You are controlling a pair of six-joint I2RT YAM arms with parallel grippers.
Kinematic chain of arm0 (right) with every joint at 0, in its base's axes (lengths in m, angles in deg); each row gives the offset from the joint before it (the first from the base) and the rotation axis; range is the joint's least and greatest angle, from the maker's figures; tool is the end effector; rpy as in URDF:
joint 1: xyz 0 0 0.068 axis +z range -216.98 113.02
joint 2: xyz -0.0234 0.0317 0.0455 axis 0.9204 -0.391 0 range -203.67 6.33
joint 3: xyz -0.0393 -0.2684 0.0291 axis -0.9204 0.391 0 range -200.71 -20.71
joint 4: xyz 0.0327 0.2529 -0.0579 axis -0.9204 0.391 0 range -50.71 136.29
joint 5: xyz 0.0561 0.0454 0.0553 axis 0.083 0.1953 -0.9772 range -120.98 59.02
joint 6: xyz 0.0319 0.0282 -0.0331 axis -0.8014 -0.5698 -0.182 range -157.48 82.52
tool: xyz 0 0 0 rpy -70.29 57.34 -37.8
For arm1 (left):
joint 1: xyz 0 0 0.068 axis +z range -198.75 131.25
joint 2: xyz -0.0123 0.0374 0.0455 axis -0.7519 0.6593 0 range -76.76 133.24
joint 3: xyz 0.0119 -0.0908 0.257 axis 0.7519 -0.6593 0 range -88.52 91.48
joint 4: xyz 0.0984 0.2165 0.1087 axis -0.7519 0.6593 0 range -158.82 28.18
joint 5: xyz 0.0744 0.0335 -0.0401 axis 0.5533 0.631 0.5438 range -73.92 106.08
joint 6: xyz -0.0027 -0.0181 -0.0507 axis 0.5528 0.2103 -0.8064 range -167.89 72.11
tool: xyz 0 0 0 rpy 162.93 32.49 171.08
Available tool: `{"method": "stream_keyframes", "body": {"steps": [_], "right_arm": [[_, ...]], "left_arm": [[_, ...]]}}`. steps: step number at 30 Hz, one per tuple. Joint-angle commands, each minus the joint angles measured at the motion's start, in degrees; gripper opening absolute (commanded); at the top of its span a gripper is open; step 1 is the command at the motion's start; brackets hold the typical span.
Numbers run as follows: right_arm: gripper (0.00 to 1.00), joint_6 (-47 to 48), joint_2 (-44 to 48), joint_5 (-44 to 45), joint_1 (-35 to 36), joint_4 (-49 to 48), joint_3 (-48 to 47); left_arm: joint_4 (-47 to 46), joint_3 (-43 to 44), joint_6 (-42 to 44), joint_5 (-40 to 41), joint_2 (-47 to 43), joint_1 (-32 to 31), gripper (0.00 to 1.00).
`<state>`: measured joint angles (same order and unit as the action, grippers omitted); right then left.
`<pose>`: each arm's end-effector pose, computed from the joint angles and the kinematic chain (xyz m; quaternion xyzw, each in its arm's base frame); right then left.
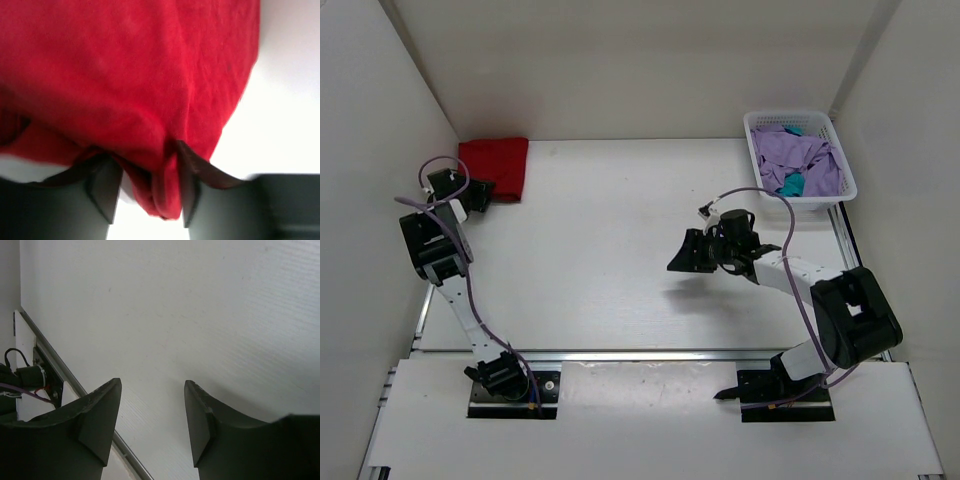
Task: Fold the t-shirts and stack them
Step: Put the neatly folded tshirt into the corner of the board with the left arm, then grab crumpled tshirt from bin with the right arm
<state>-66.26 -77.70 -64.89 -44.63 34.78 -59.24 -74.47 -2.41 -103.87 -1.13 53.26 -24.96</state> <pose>0.2563 0.1269 0.1755 -0.0720 0.8758 0.4106 0.2435 0.4552 0.1891 0.1221 -0.5205 0.7245 -0.2489 0.3772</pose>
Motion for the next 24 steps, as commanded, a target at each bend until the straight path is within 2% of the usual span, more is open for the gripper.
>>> {"method": "stream_keyframes", "body": {"steps": [1, 5, 7, 9, 10, 11, 12, 14, 15, 17, 18, 20, 23, 24], "right_arm": [[0.52, 1.00, 0.70, 1.21, -0.90, 0.02, -4.97], [0.59, 2.15, 1.41, 2.10, -2.13, 3.54, -7.88], [0.60, 2.05, 2.37, 2.79, -2.74, 4.07, -9.02], [0.55, 1.88, 3.60, 4.46, -3.01, 4.51, -10.51], [0.50, 2.40, 4.13, 5.77, -3.19, 4.25, -12.00], [0.29, 2.93, 3.35, 6.74, -3.28, 6.43, -14.54], [0.12, 3.63, 3.08, 7.45, -5.10, 7.58, -15.96], [0.00, 4.78, 0.37, 12.09, -7.65, 11.96, -23.58], [0.00, 5.48, 0.10, 13.25, -9.67, 12.85, -25.27], [0.00, 5.39, -1.83, 16.94, -14.07, 14.96, -30.97], [0.00, 5.57, -2.36, 17.12, -16.87, 15.41, -32.30], [0.01, 6.10, -5.34, 18.26, -21.61, 17.33, -37.12], [0.00, 7.24, -9.82, 19.23, -29.28, 18.32, -42.06], [0.00, 7.07, -10.62, 19.06, -31.73, 17.96, -42.59]], "left_arm": [[0.90, -5.49, 0.00, 2.44, -7.92, 0.99, 0.63], [3.88, -9.37, 2.63, 6.75, -13.73, 0.20, 0.79], [5.29, -12.87, 3.69, 9.90, -18.81, -0.67, 0.81], [5.30, -17.08, 3.34, 12.71, -23.55, -1.99, 0.71], [4.60, -20.42, 3.51, 13.43, -26.89, -3.73, 0.47], [4.07, -22.19, 3.69, 13.78, -29.70, -6.10, 0.29], [4.07, -22.73, 4.47, 13.70, -31.04, -7.69, 0.24], [4.77, -23.96, 5.97, 14.14, -35.77, -16.27, 0.13], [5.03, -24.58, 7.46, 14.14, -37.36, -19.28, 0.12], [4.95, -25.80, 10.70, 15.44, -42.19, -32.43, 0.11], [5.29, -26.60, 13.16, 16.06, -43.26, -35.62, 0.11], [3.38, -31.93, 15.02, 16.51, -47.46, -47.38, 0.13], [-0.75, -42.21, 15.04, 15.56, -52.13, -56.98, 0.15], [-4.25, -44.77, 14.25, 14.50, -52.67, -58.14, 0.16]]}}
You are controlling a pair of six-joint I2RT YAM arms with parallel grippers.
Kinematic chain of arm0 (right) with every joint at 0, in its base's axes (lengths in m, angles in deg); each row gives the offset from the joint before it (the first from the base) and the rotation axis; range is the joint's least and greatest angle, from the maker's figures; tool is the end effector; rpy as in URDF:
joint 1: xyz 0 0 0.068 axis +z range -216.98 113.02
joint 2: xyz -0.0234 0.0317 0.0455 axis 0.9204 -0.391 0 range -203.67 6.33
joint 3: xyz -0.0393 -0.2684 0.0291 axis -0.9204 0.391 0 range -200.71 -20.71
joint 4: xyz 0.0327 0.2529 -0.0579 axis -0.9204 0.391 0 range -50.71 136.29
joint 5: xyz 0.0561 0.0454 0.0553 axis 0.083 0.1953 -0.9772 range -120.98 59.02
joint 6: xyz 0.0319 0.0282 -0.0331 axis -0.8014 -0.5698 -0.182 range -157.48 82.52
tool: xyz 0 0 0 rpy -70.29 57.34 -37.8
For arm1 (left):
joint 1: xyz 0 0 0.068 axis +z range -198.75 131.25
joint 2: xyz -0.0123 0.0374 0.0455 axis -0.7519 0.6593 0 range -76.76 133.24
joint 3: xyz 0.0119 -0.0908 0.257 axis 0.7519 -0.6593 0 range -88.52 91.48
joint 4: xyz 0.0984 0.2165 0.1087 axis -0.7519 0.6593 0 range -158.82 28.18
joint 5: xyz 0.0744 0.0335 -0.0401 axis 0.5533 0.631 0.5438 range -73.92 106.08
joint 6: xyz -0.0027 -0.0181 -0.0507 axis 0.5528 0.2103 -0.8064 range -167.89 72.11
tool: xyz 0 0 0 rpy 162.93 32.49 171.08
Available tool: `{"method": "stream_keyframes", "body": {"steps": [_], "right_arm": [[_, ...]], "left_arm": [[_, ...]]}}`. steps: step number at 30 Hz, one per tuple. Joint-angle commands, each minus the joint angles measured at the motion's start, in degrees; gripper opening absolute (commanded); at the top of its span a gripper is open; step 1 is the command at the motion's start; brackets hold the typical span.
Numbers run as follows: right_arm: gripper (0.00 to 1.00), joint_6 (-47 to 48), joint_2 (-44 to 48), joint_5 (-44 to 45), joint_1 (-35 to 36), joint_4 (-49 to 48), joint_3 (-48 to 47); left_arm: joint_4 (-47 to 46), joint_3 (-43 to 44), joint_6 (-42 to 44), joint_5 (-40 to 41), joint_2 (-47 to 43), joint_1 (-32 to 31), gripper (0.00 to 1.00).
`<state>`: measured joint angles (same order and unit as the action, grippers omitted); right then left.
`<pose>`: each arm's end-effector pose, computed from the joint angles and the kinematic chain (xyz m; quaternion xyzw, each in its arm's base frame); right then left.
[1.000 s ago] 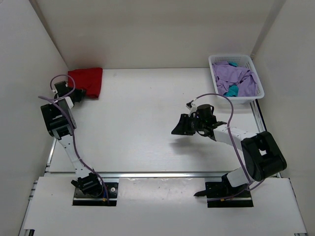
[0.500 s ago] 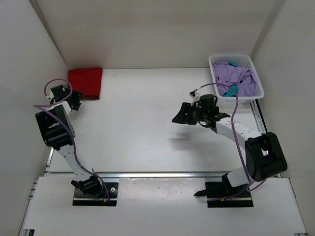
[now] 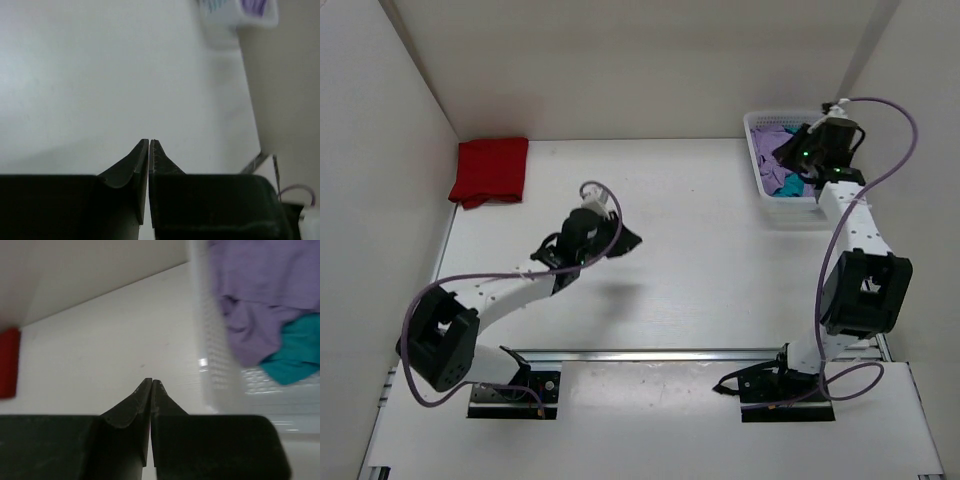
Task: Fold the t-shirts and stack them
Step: Grab crumpled tshirt from bin with the right arm
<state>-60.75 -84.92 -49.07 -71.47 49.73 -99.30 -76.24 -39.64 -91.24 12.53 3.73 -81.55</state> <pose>0.3769 -0.0184 0.3400 0.1135 0.8207 0.2182 0.5157 0.2648 -0.1733 0.2517 -0.0605 0.8371 -0.3553 0.4114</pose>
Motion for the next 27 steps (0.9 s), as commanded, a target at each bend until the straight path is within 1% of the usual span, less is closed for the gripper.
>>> {"method": "stream_keyframes", "body": {"steps": [1, 2, 3, 5, 6, 7, 8, 9, 11, 13, 15, 16, 19, 20, 22, 23, 24, 25, 26, 27], "right_arm": [[0.01, 1.21, -5.16, 3.58, -7.35, 2.40, -3.49], [0.01, 1.82, -7.61, 3.93, -7.72, 2.74, -5.50], [0.02, 2.08, -8.94, 4.02, -9.55, 2.83, -6.83], [0.07, 3.57, -14.11, 5.07, -10.62, 3.45, -10.87], [0.11, 3.06, -16.75, 4.30, -11.84, 2.93, -12.10], [0.17, 3.57, -18.08, 3.42, -12.90, 2.66, -14.12], [0.24, 2.88, -21.14, 2.71, -13.87, 2.92, -17.10], [0.28, 2.70, -24.48, 1.57, -14.31, 3.88, -20.52], [0.34, 2.79, -29.40, 0.51, -15.72, 5.64, -25.88], [0.37, 2.61, -35.55, 0.25, -16.24, 8.09, -31.26], [0.39, 1.48, -40.04, -1.24, -16.60, 9.68, -38.89], [0.39, 1.56, -41.55, -1.25, -16.69, 10.30, -40.40], [0.39, 1.21, -49.44, -2.65, -16.17, 14.33, -51.72], [0.38, 1.21, -50.69, -2.13, -15.90, 15.22, -53.67], [0.33, 0.85, -55.52, -2.91, -15.37, 17.77, -61.12], [0.27, 0.42, -57.88, -3.35, -15.37, 19.43, -63.33], [0.19, -0.02, -59.04, -3.62, -15.37, 20.40, -67.19], [0.14, -0.29, -61.31, -3.97, -15.63, 22.68, -72.01], [0.07, -0.20, -62.55, -4.23, -15.55, 25.05, -76.50], [0.02, 0.06, -62.83, -4.24, -15.29, 26.03, -77.93]], "left_arm": [[-4.51, -12.01, 0.39, -1.61, -4.10, -2.96, 0.17], [-5.14, -15.36, 0.11, -3.20, -4.89, -3.85, 0.17], [-5.76, -16.79, 0.02, -4.35, -5.25, -5.51, 0.19], [-4.80, -20.04, 0.99, -5.33, -6.91, -6.83, 0.21], [-5.06, -22.23, 1.08, -6.72, -7.36, -7.97, 0.22], [-6.02, -22.77, 1.25, -7.78, -8.58, -8.42, 0.23], [-6.11, -24.35, 1.25, -8.31, -10.07, -8.42, 0.26], [-6.29, -25.67, 1.25, -8.57, -11.13, -8.77, 0.27], [-6.90, -27.08, 1.78, -9.88, -12.89, -8.17, 0.28], [-6.29, -27.44, 2.74, -10.94, -14.30, -6.41, 0.32], [-5.59, -27.53, 3.45, -11.29, -15.53, -5.27, 0.32], [-5.15, -27.61, 3.97, -11.30, -15.71, -4.48, 0.32], [-5.50, -27.70, 3.89, -11.47, -14.93, -4.03, 0.33], [-6.02, -27.79, 3.63, -11.91, -14.57, -4.12, 0.33], [-6.55, -27.79, 3.10, -12.35, -12.73, -4.38, 0.33], [-6.73, -27.62, 2.84, -12.18, -11.85, -4.82, 0.33], [-6.90, -27.35, 3.27, -12.27, -10.89, -5.08, 0.33], [-7.08, -27.26, 3.01, -12.62, -10.36, -5.17, 0.33], [-7.08, -26.91, 2.66, -12.19, -9.92, -5.09, 0.33], [-7.08, -26.82, 2.57, -12.18, -9.56, -4.91, 0.33]]}}
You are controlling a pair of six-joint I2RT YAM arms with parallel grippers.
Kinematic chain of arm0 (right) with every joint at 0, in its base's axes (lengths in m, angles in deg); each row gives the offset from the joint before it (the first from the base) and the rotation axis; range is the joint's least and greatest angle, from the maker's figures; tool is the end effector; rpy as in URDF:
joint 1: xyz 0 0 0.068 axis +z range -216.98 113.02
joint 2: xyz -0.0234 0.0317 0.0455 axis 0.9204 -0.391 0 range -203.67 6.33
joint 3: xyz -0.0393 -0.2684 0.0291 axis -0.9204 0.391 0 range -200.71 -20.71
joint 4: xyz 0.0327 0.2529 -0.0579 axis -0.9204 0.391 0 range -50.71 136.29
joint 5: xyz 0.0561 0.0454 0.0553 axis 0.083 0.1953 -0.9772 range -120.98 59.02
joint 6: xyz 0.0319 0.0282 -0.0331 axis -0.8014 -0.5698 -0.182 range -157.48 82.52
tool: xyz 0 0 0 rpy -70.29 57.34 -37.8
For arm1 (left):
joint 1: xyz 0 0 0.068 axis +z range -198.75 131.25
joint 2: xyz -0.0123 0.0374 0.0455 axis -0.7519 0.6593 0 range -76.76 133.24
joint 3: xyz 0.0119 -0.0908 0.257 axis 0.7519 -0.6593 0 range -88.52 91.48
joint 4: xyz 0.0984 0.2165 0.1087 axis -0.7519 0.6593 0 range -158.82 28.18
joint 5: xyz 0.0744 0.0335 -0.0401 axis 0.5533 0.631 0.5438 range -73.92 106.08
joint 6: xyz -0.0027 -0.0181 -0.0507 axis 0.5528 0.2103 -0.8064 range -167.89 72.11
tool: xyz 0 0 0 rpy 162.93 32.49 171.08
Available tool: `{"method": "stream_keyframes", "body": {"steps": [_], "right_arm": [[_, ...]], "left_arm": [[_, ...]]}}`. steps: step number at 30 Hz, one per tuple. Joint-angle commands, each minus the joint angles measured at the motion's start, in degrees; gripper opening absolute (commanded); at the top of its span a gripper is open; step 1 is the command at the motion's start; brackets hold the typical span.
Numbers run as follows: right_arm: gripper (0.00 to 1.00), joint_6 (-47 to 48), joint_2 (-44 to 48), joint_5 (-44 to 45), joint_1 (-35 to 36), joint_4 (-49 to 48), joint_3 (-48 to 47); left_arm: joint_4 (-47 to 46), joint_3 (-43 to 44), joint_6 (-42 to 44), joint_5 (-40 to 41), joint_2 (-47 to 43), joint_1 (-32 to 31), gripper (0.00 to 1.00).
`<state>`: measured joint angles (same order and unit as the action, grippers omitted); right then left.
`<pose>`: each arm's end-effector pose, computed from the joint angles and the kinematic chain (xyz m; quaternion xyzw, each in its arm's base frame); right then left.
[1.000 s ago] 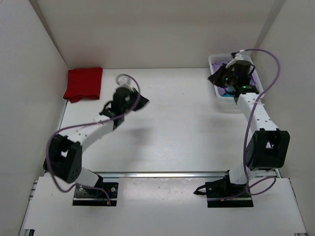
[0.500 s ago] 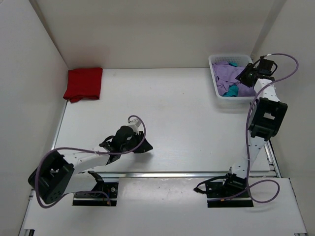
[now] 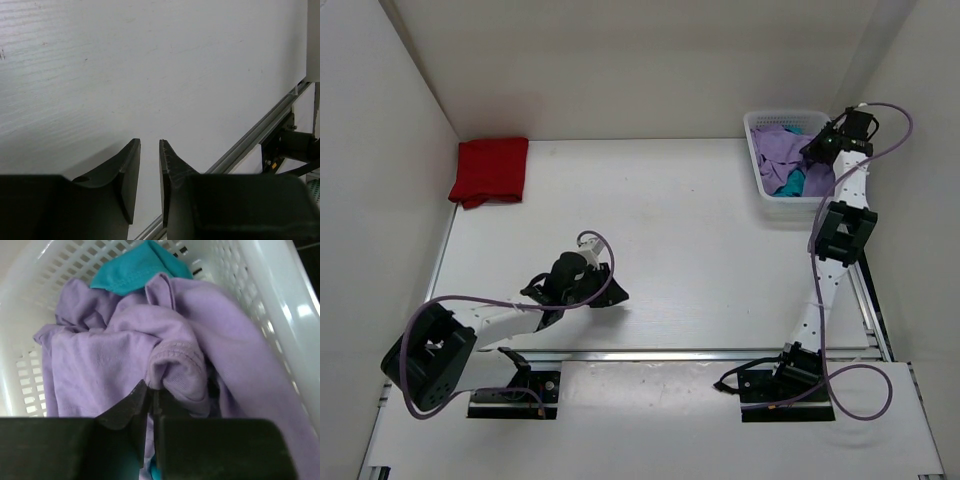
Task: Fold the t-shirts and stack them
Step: Grab crumpled tshirt from bin with the right arm, then move the tshirt to the center of the board
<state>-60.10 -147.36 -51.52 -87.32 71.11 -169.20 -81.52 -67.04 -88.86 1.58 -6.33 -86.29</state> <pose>0.5593 -0.1939 0.2035 0.2484 0.8486 0.1682 0.4357 0.1732 -0.1444 0.1528 0.0305 0.8862 -0.3709 0.2760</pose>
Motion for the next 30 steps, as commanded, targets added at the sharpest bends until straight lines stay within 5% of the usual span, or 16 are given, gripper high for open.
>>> {"method": "stream_keyframes", "body": {"steps": [1, 16, 20, 25, 30], "right_arm": [[0.00, -0.24, 0.14, -1.27, 0.91, 5.62, -8.66], [0.00, 6.87, 30.54, 12.10, 13.82, 16.62, -10.87], [0.00, 10.65, 44.14, 13.49, 22.94, 12.33, -1.23], [0.00, 14.18, 64.79, 15.28, 35.78, -5.32, 21.02], [0.00, 9.96, 65.98, 4.93, 39.23, -5.54, 28.32]], "left_arm": [[-1.71, 0.85, 0.45, -1.32, 0.75, -0.69, 0.33], [1.20, 5.24, -0.95, -3.87, -2.13, 2.72, 0.34], [0.93, 5.16, -3.06, -8.77, -4.95, 9.56, 0.34], [3.30, 5.25, -4.38, -14.67, -9.34, 20.64, 0.34], [5.50, 6.90, -4.56, -17.22, -12.51, 27.59, 0.35]]}}
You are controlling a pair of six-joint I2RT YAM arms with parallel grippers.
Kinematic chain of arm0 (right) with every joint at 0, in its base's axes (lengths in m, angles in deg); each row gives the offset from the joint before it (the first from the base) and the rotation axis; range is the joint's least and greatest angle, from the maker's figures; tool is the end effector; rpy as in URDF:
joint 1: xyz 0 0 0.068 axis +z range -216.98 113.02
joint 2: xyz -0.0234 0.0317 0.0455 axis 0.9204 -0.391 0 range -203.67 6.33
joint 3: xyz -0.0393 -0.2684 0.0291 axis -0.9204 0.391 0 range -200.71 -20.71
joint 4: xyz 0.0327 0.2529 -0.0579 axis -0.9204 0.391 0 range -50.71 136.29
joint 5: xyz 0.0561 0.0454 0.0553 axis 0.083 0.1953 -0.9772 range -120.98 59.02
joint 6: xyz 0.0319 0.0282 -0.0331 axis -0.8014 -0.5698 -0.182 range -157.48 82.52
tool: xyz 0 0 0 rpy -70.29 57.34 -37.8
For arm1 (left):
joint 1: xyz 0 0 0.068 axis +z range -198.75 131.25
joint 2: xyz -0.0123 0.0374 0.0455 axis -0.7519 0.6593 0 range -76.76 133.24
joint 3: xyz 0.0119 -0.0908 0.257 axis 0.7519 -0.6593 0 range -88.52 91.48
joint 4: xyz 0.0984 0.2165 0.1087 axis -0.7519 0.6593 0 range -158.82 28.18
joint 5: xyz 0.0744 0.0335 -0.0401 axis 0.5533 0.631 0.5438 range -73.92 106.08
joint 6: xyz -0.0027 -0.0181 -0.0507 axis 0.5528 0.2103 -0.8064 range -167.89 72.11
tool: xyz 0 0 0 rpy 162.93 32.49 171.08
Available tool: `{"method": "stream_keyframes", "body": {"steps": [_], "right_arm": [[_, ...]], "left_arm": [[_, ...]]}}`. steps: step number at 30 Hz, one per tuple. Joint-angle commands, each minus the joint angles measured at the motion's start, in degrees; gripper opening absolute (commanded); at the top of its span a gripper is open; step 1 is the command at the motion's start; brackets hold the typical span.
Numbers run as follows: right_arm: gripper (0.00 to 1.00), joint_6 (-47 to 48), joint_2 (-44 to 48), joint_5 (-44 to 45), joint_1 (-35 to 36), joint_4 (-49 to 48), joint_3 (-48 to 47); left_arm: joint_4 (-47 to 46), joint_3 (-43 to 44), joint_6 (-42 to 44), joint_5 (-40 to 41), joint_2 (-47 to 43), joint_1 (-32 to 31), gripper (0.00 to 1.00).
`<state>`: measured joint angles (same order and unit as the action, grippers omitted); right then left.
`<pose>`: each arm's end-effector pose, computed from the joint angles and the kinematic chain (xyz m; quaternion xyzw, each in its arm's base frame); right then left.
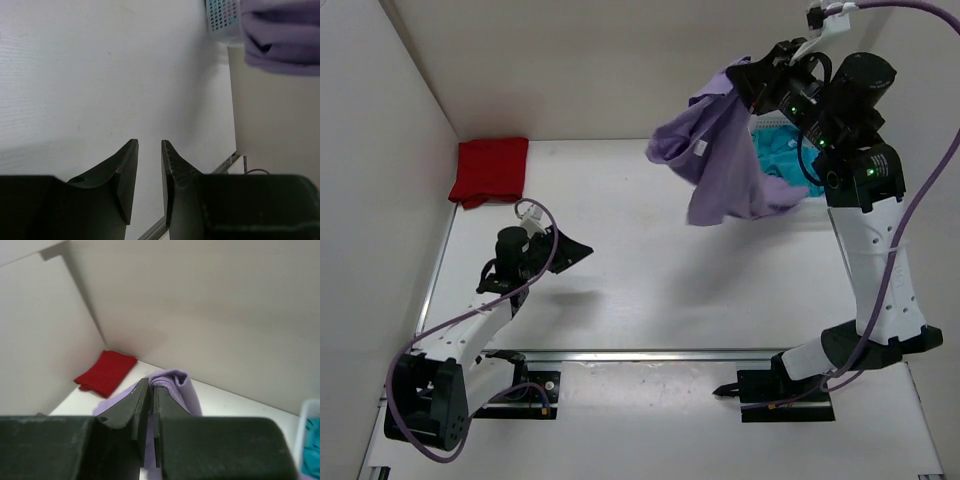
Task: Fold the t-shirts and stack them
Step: Move the tshirt to the center of the board
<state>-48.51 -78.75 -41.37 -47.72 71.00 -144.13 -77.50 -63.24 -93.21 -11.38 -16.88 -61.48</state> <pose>0.2439 0.0921 0.5883 -0.1150 0.6557 0.2524 0.7022 0.2093 -0.0641 0.2060 -0.1103 0.8257 -0.4260 0.3530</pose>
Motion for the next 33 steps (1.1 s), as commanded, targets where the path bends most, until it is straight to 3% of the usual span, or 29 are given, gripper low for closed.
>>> {"method": "stream_keyframes", "body": {"steps": [1, 3, 7, 11, 15, 19, 21, 24, 27, 28, 30, 33], "right_arm": [[0.00, -2.41, -2.81, -8.91, -0.37, -5.77, 5.88], [0.00, -4.34, -2.03, -11.84, -0.02, -8.49, 14.11], [0.00, -12.77, 1.49, -19.22, -1.86, -25.41, 42.39], [0.00, -19.29, 1.58, -22.31, -7.75, -36.34, 60.35], [0.11, -17.62, 0.44, -15.81, -10.38, -31.97, 63.91], [0.43, -15.44, 4.20, -10.46, -11.19, -29.97, 66.37], [0.48, -14.12, 6.67, -4.75, -9.26, -25.83, 66.81], [0.46, -13.49, 13.77, -1.48, -5.40, -26.51, 74.00], [0.28, -15.95, 19.58, -3.83, -2.13, -31.33, 85.25], [0.27, -16.83, 20.30, -5.24, -0.21, -33.61, 89.80], [0.30, -17.45, 21.01, -5.26, 3.48, -36.70, 95.18], [0.43, -18.06, 18.64, -7.78, 4.99, -40.91, 99.23]], "left_arm": [[2.53, 3.81, 0.14, -4.35, -2.22, 3.50, 0.36], [3.15, 4.69, 0.15, -4.62, -2.66, 4.99, 0.37], [2.71, 4.44, -0.21, -3.04, -2.66, 5.53, 0.40], [2.01, 1.54, 0.15, -0.58, -2.31, 3.33, 0.40], [1.13, 0.04, 0.67, 1.45, -0.38, 1.48, 0.43], [-0.01, -0.14, 0.50, 4.08, 1.90, -1.68, 0.45], [-0.97, 0.03, 0.23, 5.84, 3.57, -3.78, 0.46], [-2.03, 0.56, -0.12, 6.19, 6.39, -6.42, 0.46], [-4.22, -0.40, -0.82, 6.63, 8.59, -7.66, 0.46], [-4.32, -0.32, -0.65, 6.63, 8.85, -8.18, 0.46], [-4.14, -0.41, -0.65, 6.55, 9.90, -8.36, 0.46], [-4.67, -0.93, -0.82, 6.72, 10.00, -8.89, 0.46]]}}
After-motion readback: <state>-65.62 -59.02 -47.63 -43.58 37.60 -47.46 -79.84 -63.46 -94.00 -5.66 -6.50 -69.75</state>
